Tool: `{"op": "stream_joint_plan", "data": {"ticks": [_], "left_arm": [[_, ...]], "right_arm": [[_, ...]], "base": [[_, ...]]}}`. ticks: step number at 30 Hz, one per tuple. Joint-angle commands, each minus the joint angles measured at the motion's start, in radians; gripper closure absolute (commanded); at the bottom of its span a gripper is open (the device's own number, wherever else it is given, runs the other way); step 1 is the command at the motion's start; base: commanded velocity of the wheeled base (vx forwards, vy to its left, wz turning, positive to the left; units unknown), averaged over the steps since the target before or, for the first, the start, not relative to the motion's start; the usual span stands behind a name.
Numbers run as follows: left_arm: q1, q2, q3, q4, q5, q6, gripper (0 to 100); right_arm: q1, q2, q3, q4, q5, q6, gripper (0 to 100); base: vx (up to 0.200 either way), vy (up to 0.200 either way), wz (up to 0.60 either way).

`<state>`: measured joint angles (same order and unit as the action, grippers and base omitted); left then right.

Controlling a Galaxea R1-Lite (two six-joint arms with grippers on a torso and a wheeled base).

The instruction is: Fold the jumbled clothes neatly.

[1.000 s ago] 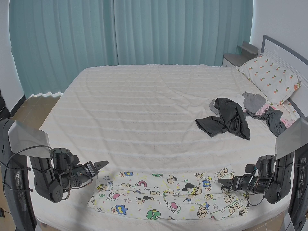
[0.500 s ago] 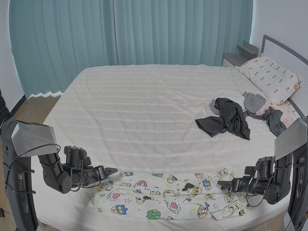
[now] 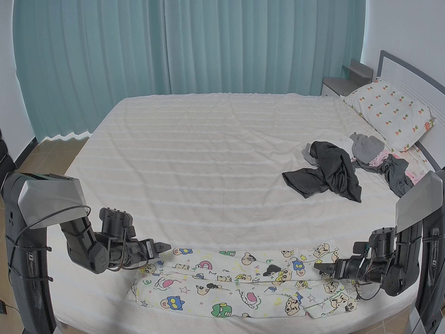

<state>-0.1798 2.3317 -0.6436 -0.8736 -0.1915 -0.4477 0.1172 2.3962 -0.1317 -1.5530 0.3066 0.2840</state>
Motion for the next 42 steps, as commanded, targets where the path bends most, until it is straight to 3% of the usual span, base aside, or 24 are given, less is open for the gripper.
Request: {"op": "stream_joint_plan", "data": {"ticks": [1, 21, 31, 42], "left_arm": [[0.000, 0.000, -0.002, 0.001, 0.003, -0.002, 100], [0.002, -0.123, 0.065, -0.007, 0.018, -0.014, 100], [0.017, -0.167, 0.071, -0.099, -0.039, -0.042, 100], [0.074, -0.135, 0.070, -0.110, -0.109, -0.040, 100]], "right_arm": [[0.001, 0.003, 0.001, -0.012, 0.000, 0.000, 0], [0.005, 0.006, 0.003, -0.012, 0.000, 0.000, 0], [0.009, 0.024, 0.000, -0.012, -0.001, -0.002, 0], [0.013, 0.046, 0.000, -0.012, -0.001, -0.011, 0]], "base": [[0.000, 0.000, 0.00], [0.000, 0.000, 0.00], [0.000, 0.000, 0.00], [0.000, 0.000, 0.00]]}}
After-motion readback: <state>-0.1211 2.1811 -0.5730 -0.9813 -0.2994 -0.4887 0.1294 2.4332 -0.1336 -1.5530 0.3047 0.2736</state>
